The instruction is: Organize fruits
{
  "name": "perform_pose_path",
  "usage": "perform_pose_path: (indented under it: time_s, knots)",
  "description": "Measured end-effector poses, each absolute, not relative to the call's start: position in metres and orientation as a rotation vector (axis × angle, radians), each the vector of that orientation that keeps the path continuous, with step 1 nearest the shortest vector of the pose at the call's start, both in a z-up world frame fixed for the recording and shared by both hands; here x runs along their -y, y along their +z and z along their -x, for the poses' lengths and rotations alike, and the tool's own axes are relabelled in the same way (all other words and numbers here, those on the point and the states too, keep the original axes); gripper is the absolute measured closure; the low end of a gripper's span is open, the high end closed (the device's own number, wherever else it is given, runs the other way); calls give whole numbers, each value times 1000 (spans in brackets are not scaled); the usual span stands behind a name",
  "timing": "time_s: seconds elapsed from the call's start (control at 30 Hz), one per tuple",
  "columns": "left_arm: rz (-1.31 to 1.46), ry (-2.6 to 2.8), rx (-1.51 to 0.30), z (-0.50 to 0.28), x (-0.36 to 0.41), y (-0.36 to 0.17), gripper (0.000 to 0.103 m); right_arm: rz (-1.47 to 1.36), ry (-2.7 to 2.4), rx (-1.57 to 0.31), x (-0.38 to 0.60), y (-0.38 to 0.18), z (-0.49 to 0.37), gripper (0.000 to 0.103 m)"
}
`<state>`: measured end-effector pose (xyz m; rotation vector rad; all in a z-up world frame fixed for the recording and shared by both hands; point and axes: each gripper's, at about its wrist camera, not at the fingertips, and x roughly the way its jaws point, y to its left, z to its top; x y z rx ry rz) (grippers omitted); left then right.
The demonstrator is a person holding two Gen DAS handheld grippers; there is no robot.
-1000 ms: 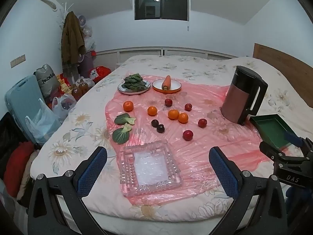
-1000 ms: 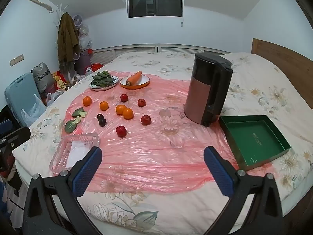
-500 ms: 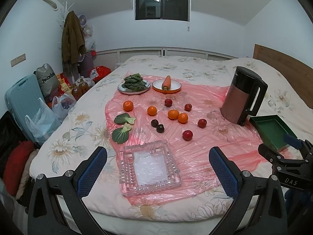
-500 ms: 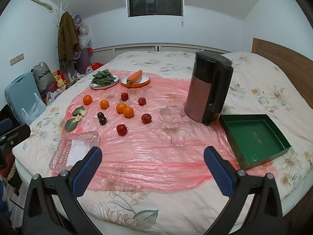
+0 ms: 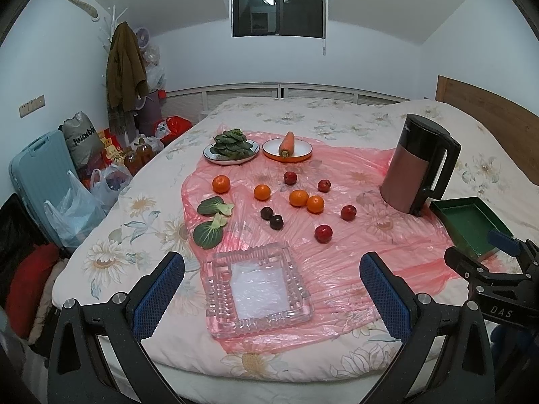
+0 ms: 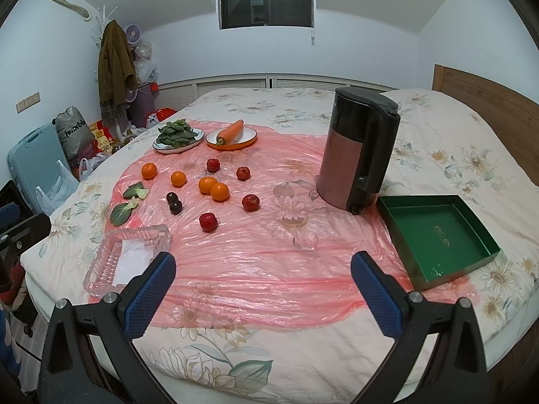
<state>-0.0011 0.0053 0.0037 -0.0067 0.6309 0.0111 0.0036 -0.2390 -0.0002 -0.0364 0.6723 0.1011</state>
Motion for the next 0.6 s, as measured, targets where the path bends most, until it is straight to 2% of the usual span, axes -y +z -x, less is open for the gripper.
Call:
perform_pose_path:
  time_s: [0.6]
  knots:
    - [-28, 17, -622, 1, 0, 0, 1, 37, 97, -673, 242, -4, -3, 0]
